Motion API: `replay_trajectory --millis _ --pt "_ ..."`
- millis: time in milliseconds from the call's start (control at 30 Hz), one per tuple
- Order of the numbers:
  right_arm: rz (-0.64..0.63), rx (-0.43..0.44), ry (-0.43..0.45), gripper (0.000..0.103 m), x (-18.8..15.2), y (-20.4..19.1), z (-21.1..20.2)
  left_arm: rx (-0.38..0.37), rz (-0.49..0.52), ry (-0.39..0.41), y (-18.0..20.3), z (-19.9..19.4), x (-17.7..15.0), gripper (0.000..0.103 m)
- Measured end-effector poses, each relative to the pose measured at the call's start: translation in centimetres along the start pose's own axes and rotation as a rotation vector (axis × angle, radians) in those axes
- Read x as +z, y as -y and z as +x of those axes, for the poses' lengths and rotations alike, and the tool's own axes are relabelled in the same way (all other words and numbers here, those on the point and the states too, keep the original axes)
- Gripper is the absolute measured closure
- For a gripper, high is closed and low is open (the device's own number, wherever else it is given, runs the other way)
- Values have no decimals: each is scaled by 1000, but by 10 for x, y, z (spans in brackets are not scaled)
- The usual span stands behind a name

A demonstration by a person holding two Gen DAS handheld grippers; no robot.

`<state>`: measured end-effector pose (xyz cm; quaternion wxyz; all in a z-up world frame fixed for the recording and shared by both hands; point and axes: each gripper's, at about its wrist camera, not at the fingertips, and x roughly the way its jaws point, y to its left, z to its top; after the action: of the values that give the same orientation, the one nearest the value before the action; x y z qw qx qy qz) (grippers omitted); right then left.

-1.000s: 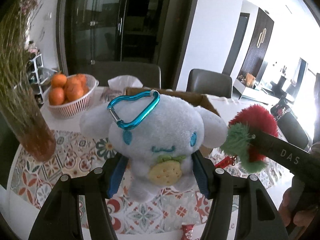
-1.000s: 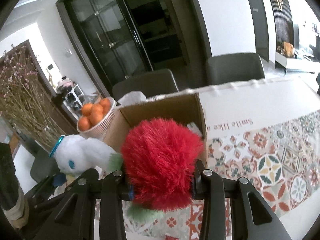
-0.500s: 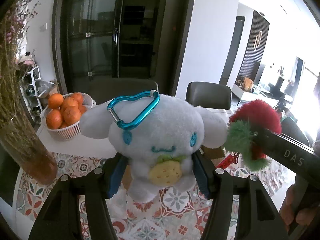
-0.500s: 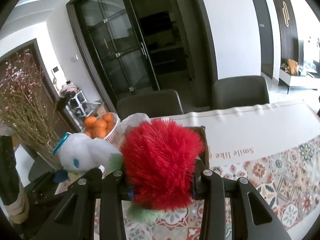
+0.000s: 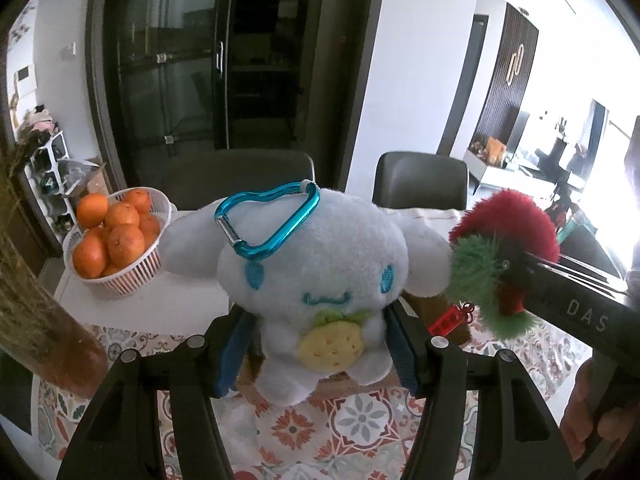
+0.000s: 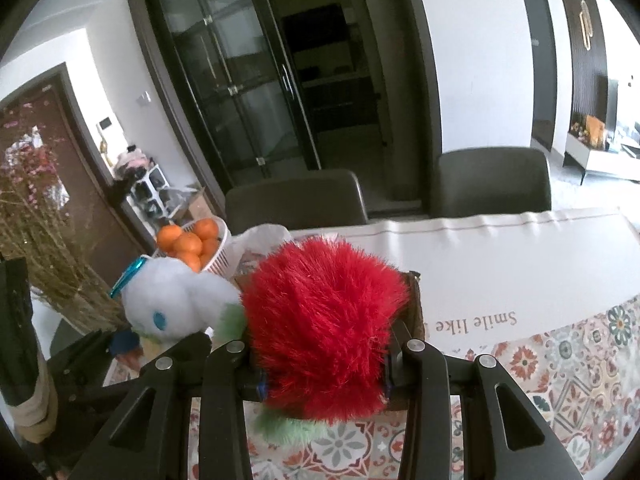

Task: Organize soft objects
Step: 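Lift the bunny and red pompom and carry both into the cardboard box, then open both tools to drop the plush toys into the box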

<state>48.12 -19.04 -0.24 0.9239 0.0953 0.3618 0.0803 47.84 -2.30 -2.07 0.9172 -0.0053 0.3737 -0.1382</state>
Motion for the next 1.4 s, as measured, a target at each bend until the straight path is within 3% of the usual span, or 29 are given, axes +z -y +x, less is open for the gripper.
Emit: replay_trajectory --millis 500,700,800,1033,1167,1400 --pt "14 -2 -243 63 2 19 79 -22 62 -234 -1 72 3 38" --pt "25 -9 -284 63 -4 26 92 -26 48 -331 -1 90 -2 35" --pt "19 -9 -292 63 -4 25 95 -4 62 -323 0 89 -3 23" --pt "-4 -13 -295 60 1 17 103 141 64 -253 -15 69 3 18" --pt "-21 -9 -315 36 2 8 108 197 55 -220 -25 58 3 17" --pt "-48 -56 -272 36 -3 -3 90 212 32 -189 -32 36 -8 17"
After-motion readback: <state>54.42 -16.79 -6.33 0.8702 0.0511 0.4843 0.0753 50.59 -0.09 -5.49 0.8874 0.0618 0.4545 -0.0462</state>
